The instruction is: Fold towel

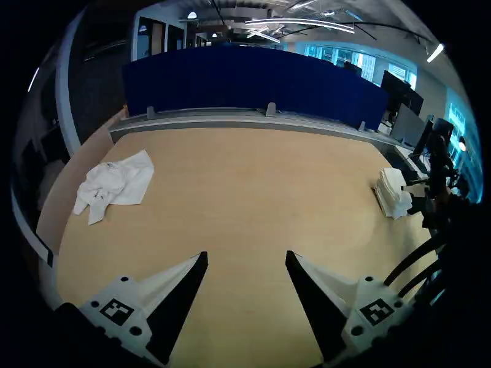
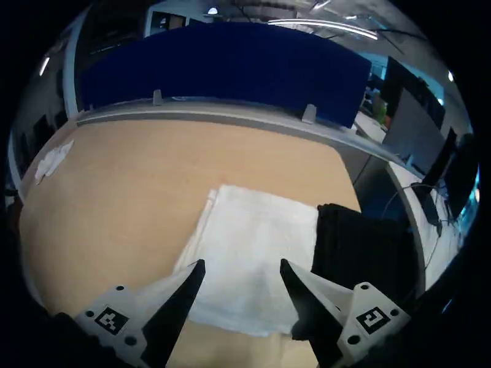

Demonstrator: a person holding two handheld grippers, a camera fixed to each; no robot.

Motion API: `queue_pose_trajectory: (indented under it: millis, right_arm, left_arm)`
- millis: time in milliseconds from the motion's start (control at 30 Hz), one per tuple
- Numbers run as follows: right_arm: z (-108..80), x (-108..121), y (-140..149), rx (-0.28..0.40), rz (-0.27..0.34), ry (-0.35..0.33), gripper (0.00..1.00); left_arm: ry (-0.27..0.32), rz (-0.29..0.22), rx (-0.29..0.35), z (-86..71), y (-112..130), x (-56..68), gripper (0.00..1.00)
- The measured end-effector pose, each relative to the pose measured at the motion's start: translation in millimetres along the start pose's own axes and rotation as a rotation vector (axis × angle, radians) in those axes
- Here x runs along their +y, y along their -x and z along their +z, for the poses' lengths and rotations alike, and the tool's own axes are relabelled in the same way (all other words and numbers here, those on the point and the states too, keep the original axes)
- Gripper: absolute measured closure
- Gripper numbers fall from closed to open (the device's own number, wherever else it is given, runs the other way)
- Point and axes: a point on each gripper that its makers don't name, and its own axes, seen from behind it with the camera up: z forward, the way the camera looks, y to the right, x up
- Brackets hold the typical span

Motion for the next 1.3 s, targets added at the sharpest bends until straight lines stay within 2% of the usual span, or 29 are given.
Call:
queue_pose_trajectory:
  millis: [200,367,600,800,1000,1100,1300]
  right_arm:
    - [13.5,7.1,-25.1,0.023,0.009,-0.004,0.05]
    - [29.6,10.1,-34.2,0.013,0.003,-0.008,0.05]
    - [54.2,9.5,-25.9,-0.033,0.022,-0.026,0.05]
    - [66.0,8.2,-15.7,-0.06,0.02,-0.03,0.05]
    - [56.0,6.9,-29.4,-0.031,0.025,-0.029,0.05]
    - [40.8,4.4,-39.5,0.002,0.023,-0.022,0.05]
    - [-1.8,-13.4,-52.4,0.068,0.03,-0.009,0.06]
  left_arm:
    - [-0.009,0.0,-0.006,-0.4,3.6,-1.7,0.06]
    - [-0.022,-0.008,-0.008,-0.8,5.2,-5.9,0.06]
    - [-0.047,-0.019,-0.013,-1.3,8.7,-13.7,0.06]
    - [-0.057,-0.023,-0.017,-2.0,11.4,-18.0,0.06]
    - [-0.053,-0.025,-0.014,-2.3,11.5,-19.9,0.06]
    - [-0.047,-0.026,-0.005,-2.8,8.9,-21.0,0.06]
    - [-0.031,-0.034,0.018,-4.8,3.3,-24.8,0.06]
